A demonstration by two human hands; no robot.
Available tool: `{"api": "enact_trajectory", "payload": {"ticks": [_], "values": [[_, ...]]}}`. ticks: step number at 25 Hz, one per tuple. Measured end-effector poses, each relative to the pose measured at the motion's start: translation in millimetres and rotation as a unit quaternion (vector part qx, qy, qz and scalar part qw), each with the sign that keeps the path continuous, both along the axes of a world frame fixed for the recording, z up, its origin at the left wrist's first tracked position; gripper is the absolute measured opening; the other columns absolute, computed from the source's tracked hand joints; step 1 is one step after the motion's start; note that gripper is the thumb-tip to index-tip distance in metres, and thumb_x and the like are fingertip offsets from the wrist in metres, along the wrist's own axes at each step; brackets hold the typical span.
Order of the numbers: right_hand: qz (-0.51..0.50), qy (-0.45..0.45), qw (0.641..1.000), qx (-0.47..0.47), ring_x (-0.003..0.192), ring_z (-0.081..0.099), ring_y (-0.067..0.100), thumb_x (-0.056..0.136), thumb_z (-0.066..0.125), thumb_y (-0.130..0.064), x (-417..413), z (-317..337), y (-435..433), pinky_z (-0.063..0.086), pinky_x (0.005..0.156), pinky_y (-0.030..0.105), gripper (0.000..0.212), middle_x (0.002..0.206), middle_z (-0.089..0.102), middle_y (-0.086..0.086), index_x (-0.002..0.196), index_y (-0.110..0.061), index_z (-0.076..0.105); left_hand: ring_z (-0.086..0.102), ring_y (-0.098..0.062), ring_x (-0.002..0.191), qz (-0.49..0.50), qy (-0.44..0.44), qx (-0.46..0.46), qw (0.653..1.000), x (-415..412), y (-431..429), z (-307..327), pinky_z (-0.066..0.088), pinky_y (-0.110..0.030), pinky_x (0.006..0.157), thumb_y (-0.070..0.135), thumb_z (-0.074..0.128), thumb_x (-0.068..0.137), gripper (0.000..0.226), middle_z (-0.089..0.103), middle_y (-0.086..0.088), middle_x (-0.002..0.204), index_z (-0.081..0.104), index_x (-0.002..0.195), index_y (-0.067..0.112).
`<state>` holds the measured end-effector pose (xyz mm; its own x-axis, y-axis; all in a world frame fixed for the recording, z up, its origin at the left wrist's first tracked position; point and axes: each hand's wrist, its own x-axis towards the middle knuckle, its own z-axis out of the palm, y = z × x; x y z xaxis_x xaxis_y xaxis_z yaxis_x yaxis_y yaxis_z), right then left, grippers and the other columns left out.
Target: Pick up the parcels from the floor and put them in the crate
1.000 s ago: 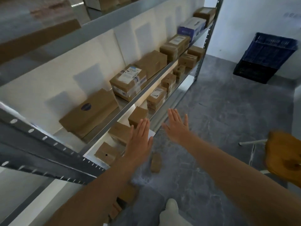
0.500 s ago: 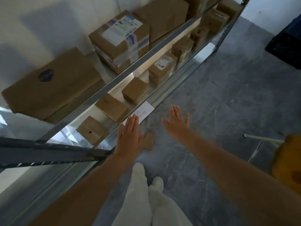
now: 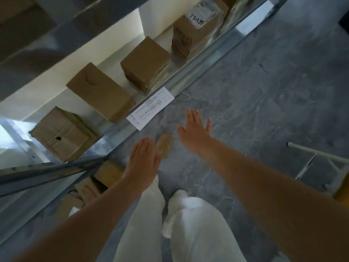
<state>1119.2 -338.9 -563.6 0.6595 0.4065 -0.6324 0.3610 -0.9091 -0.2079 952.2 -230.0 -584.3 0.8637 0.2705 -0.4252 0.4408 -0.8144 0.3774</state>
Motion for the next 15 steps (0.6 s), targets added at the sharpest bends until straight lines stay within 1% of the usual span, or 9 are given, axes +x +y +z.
{"api": "enact_trajectory", "payload": {"ticks": [3,5,7,9,11,12,13,14,15], "values": [[0.007,0.011,1.0,-0.015,0.151,-0.013,0.014,0.104,0.021,-0.042,7,-41,5,-0.016,0.117,0.049,0.067,0.166,-0.009,0.001,0.157,-0.012,-0.008,0.021,-0.025,0.148,0.047,0.033,-0.031,0.998,-2,5,-37,0.016,-0.039,0.122,0.031,0.034,0.104,0.055,0.029,-0.016,0.156,0.026,0.15,0.003],[0.019,0.014,1.0,-0.02,0.151,-0.012,0.015,0.104,0.021,-0.042,11,-70,5,-0.015,0.118,0.05,0.067,0.166,-0.008,0.001,0.157,-0.012,-0.007,0.023,-0.026,0.147,0.086,0.063,-0.038,0.994,0,4,-63,0.02,-0.041,0.121,0.03,0.034,0.104,0.054,0.03,-0.017,0.155,0.027,0.149,0.002],[0.035,0.013,0.999,-0.03,0.152,-0.01,0.015,0.104,0.023,-0.042,16,-98,1,-0.014,0.117,0.05,0.067,0.166,-0.007,0.001,0.157,-0.012,-0.006,0.031,-0.031,0.142,0.153,0.078,-0.067,0.983,5,2,-84,0.026,-0.046,0.118,0.028,0.035,0.103,0.049,0.038,-0.02,0.149,0.035,0.143,0.0],[0.059,0.016,0.997,-0.047,0.152,-0.009,0.014,0.104,0.025,-0.042,21,-133,-4,-0.014,0.117,0.05,0.067,0.166,-0.005,0.001,0.157,-0.012,-0.004,0.045,-0.034,0.128,0.206,0.082,-0.091,0.971,9,-6,-114,0.036,-0.048,0.109,0.025,0.037,0.102,0.039,0.05,-0.02,0.134,0.045,0.131,0.0],[0.08,0.028,0.994,-0.061,0.152,-0.007,0.014,0.103,0.028,-0.04,18,-165,-10,-0.012,0.118,0.05,0.067,0.166,-0.002,0.001,0.157,-0.013,0.0,0.052,-0.032,0.113,0.276,0.12,-0.116,0.947,7,-15,-143,0.043,-0.045,0.099,0.024,0.036,0.102,0.034,0.054,-0.018,0.123,0.048,0.125,0.002],[0.095,0.033,0.993,-0.065,0.152,-0.005,0.014,0.103,0.029,-0.04,16,-177,-13,-0.011,0.118,0.05,0.067,0.166,-0.001,0.001,0.157,-0.013,0.001,0.054,-0.033,0.11,0.301,0.145,-0.121,0.935,6,-19,-152,0.045,-0.042,0.093,0.023,0.035,0.102,0.034,0.055,-0.018,0.121,0.048,0.125,0.002],[0.11,0.037,0.991,-0.068,0.152,-0.005,0.014,0.103,0.03,-0.039,14,-191,-17,-0.01,0.119,0.049,0.067,0.166,0.0,0.001,0.157,-0.013,0.001,0.055,-0.033,0.11,0.348,0.163,-0.134,0.913,4,-23,-164,0.044,-0.04,0.089,0.02,0.035,0.102,0.034,0.055,-0.02,0.123,0.048,0.127,0.001],[0.122,0.04,0.989,-0.071,0.152,-0.003,0.015,0.103,0.031,-0.038,15,-203,-21,-0.009,0.119,0.048,0.067,0.166,0.001,0.001,0.157,-0.013,0.002,0.054,-0.033,0.114,0.385,0.192,-0.154,0.89,4,-26,-178,0.043,-0.037,0.089,0.016,0.036,0.103,0.033,0.053,-0.021,0.128,0.046,0.129,0.0],[0.128,0.047,0.988,-0.073,0.152,-0.001,0.015,0.103,0.033,-0.036,17,-214,-22,-0.006,0.12,0.047,0.067,0.166,0.003,0.002,0.157,-0.012,0.003,0.052,-0.032,0.119,0.399,0.209,-0.168,0.877,7,-29,-187,0.043,-0.035,0.093,0.011,0.037,0.102,0.034,0.05,-0.022,0.133,0.043,0.133,-0.001]]}}
